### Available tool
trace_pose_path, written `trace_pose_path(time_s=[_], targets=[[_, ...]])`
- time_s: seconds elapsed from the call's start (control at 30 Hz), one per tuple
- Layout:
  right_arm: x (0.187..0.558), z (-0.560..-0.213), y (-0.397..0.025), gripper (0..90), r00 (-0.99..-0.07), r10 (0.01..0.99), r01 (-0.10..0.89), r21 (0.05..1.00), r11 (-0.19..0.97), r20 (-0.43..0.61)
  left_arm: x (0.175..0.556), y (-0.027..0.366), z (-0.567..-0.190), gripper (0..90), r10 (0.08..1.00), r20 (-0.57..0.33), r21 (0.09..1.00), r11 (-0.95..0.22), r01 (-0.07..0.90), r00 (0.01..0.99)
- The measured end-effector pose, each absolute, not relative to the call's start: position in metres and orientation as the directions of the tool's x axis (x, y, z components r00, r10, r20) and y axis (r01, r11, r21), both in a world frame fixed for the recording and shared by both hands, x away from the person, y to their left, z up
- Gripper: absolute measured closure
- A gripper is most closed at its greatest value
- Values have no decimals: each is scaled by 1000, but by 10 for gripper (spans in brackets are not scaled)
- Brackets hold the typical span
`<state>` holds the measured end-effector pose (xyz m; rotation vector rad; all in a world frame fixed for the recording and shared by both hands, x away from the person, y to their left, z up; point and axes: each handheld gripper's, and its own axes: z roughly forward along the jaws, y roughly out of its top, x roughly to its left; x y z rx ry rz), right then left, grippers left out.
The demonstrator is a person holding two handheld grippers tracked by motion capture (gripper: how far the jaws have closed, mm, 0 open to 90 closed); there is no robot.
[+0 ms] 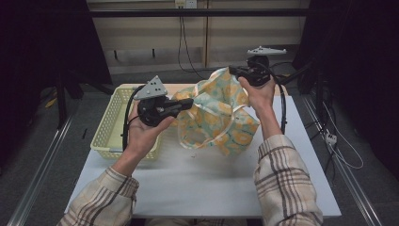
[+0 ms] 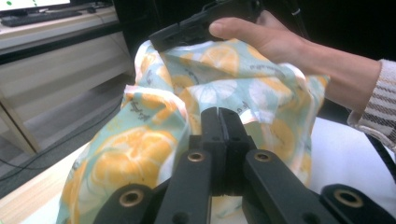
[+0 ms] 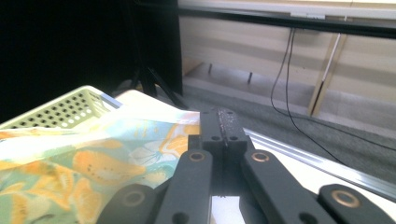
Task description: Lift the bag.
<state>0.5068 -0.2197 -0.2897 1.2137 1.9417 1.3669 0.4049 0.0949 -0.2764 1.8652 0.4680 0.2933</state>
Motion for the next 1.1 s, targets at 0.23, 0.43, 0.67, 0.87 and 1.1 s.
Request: trace_pose_path(time_s=[0.23, 0.43, 0.67, 0.87, 1.1], targets=[[523, -309, -220, 900, -467, 876, 442, 890, 114, 119, 419, 90, -288, 893, 463, -45, 925, -315, 212, 885], [524, -312, -223, 900, -471, 872, 453, 885, 107, 136, 419, 87, -293, 647, 479, -54, 927, -302, 222, 876], [517, -312, -229, 729, -463, 874, 465, 880, 98, 147, 412, 89, -291, 252, 511, -41, 936, -282, 212, 858], [508, -311, -236, 610, -455, 878, 462, 882, 87, 152, 412, 91, -293, 160, 518, -47, 929, -292, 228, 854], [495, -307, -240, 535, -461, 875, 445, 892, 82, 149, 409, 86, -299, 134, 528, -34, 921, -312, 231, 849]])
